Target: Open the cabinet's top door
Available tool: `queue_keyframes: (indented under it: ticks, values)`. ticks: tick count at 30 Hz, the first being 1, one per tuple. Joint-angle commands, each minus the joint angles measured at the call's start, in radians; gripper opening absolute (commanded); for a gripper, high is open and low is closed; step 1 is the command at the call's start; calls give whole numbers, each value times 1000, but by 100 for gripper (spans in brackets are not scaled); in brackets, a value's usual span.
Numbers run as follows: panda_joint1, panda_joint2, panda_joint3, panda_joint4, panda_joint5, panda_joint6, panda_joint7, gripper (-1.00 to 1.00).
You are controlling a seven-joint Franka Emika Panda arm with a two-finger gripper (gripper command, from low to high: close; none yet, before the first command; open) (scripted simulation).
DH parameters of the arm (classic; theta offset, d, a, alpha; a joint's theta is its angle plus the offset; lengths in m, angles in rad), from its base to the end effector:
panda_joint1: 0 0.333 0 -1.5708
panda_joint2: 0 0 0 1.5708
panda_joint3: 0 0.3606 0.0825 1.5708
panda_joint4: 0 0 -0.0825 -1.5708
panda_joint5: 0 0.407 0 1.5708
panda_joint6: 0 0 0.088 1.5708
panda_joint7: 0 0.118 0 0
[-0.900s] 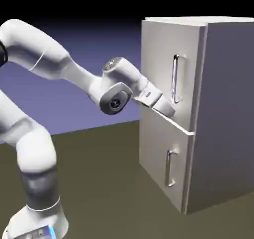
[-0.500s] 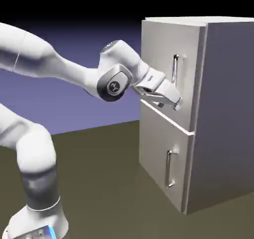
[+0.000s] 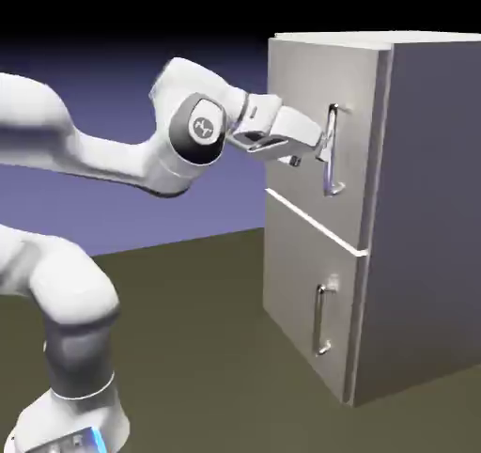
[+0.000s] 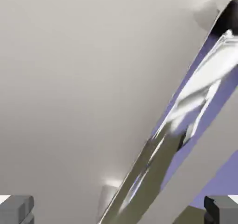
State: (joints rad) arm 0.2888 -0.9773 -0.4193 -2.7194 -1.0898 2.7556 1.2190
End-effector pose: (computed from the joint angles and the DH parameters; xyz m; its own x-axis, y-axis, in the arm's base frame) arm 0.3193 -0.0431 0.5901 0.3548 -0.4410 0.8244 -0.3269 -0.8846 -0.3325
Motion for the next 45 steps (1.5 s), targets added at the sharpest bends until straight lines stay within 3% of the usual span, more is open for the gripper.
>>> queue_keyframes:
  ticks: [1, 29, 36, 37, 45]
  values:
    - [18, -16, -19, 0, -44, -1, 31, 100]
    - [503, -460, -555, -8, -1212, -24, 879, 100]
    - [692, -413, -620, 107, -1315, -98, 928, 100]
    - [692, -413, -620, 107, -1315, -98, 928, -100]
    - [475, -477, -383, -130, -1179, -326, 1003, -100]
